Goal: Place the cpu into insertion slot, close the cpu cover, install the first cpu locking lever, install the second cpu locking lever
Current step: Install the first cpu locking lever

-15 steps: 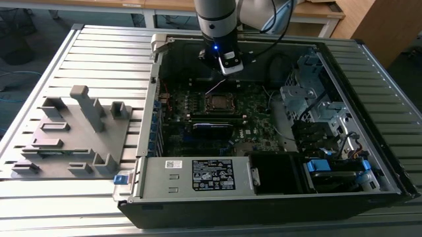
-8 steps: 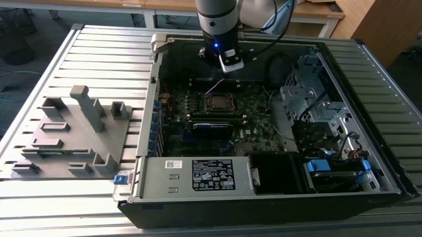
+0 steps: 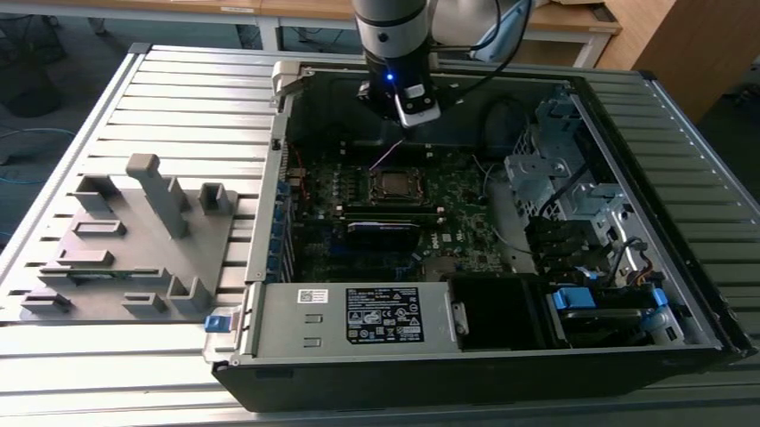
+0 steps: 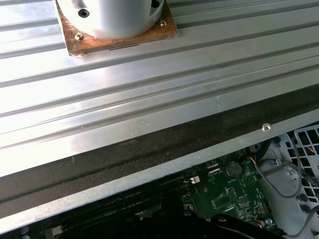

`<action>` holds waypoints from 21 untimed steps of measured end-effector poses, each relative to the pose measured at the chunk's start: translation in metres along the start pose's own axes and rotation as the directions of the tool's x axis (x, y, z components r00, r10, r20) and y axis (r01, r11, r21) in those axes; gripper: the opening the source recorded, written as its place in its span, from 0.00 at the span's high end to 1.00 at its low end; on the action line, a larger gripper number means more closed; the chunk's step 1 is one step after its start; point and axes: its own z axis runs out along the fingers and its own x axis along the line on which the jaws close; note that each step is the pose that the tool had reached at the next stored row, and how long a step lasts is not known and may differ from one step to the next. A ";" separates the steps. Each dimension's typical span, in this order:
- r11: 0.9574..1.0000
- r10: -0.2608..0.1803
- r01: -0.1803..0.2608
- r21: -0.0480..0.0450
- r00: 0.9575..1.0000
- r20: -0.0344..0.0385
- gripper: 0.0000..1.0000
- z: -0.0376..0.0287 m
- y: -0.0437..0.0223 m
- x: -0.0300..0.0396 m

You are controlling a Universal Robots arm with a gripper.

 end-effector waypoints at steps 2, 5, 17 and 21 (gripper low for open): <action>1.000 0.000 0.000 0.000 1.000 0.000 0.90 -0.0014 0.0004 -0.0003; 1.000 0.000 0.000 0.000 1.000 0.000 0.90 -0.0032 0.0009 -0.0006; 1.000 -0.003 0.003 -0.005 1.000 0.013 0.90 0.0006 -0.0047 0.0029; 1.000 -0.003 0.003 -0.004 1.000 0.013 0.90 0.0021 -0.0060 0.0030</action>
